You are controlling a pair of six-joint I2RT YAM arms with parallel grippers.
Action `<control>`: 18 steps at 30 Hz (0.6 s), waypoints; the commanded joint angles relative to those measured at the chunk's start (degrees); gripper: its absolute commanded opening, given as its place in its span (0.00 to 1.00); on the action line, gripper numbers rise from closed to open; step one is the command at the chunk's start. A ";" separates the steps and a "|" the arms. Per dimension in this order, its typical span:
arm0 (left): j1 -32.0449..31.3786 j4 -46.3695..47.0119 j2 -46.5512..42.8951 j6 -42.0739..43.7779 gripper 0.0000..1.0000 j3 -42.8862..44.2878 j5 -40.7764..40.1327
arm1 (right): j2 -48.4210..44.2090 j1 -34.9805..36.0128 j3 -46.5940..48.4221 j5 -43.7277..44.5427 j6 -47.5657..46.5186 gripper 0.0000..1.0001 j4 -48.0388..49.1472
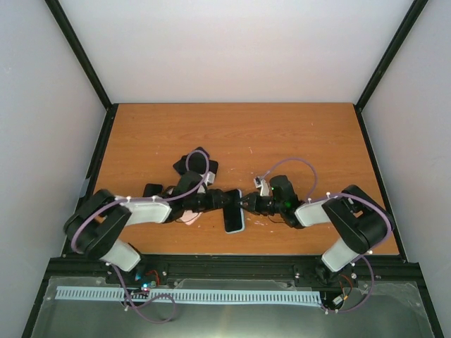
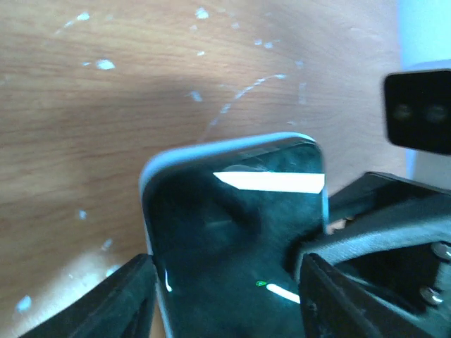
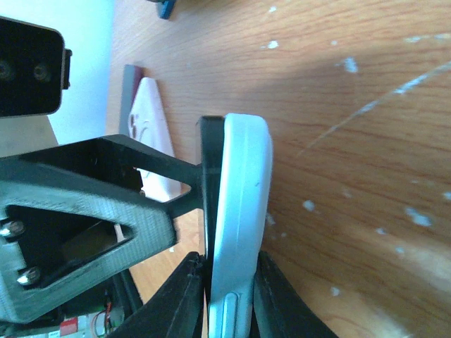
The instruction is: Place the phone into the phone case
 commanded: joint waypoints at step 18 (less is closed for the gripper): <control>6.83 8.72 -32.89 -2.02 0.84 -8.44 20.11 | -28.88 0.30 -1.24 -9.47 4.76 0.11 2.88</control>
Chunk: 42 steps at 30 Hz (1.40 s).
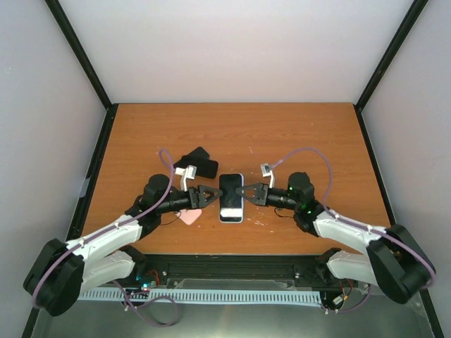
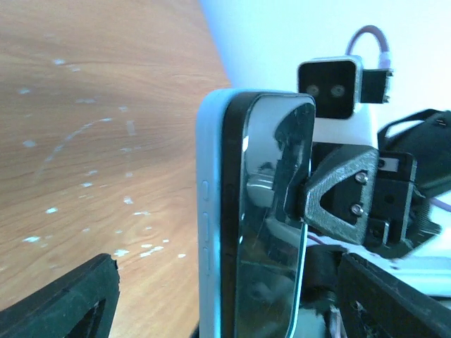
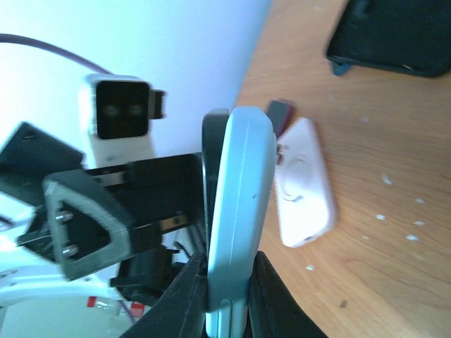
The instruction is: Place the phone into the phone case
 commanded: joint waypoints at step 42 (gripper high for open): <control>0.54 16.24 -7.55 -5.85 0.08 1.66 12.89 | -12.85 1.42 0.89 -8.19 5.83 0.15 9.00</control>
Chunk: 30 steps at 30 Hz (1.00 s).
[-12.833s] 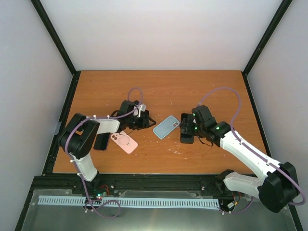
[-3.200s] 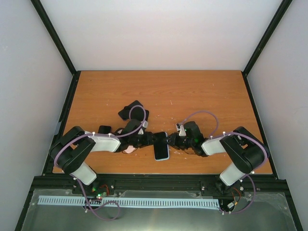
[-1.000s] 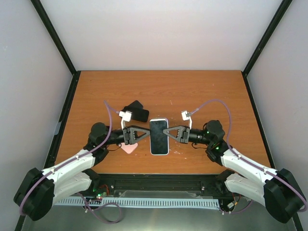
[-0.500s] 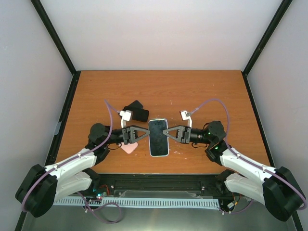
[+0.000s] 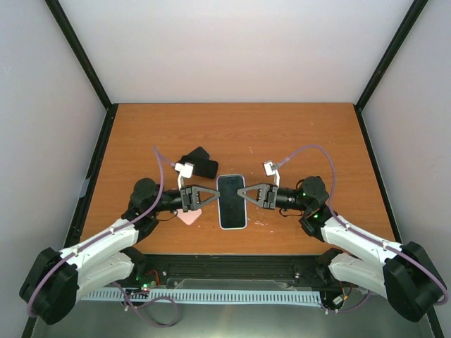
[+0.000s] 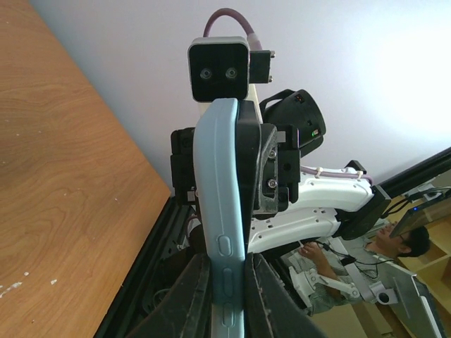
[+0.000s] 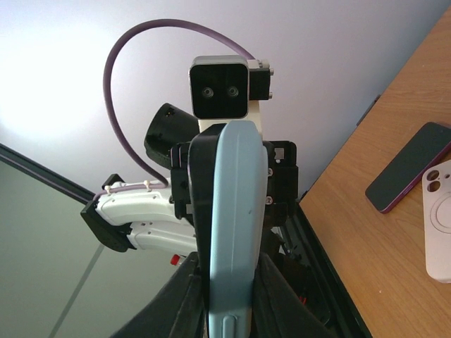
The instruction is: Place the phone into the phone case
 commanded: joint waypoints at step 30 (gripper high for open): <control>0.18 -3.47 1.29 9.90 0.00 6.20 3.16 | -5.37 2.06 1.86 2.32 -5.80 0.33 -7.93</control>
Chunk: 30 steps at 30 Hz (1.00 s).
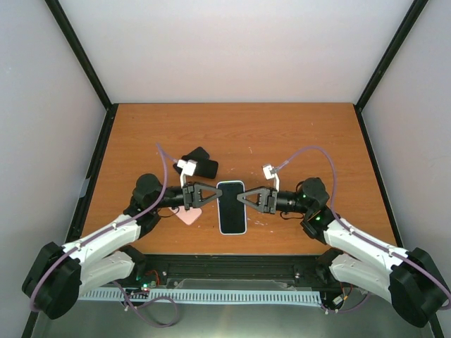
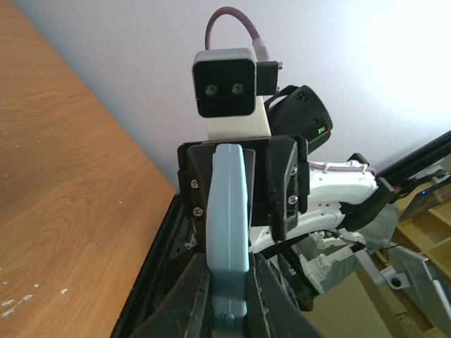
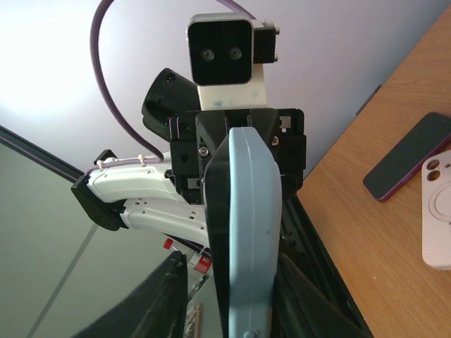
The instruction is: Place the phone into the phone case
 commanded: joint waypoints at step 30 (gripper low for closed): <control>0.21 -32.90 2.18 22.30 0.00 11.39 -4.92 | -4.04 0.40 10.57 12.39 -14.83 0.20 -28.14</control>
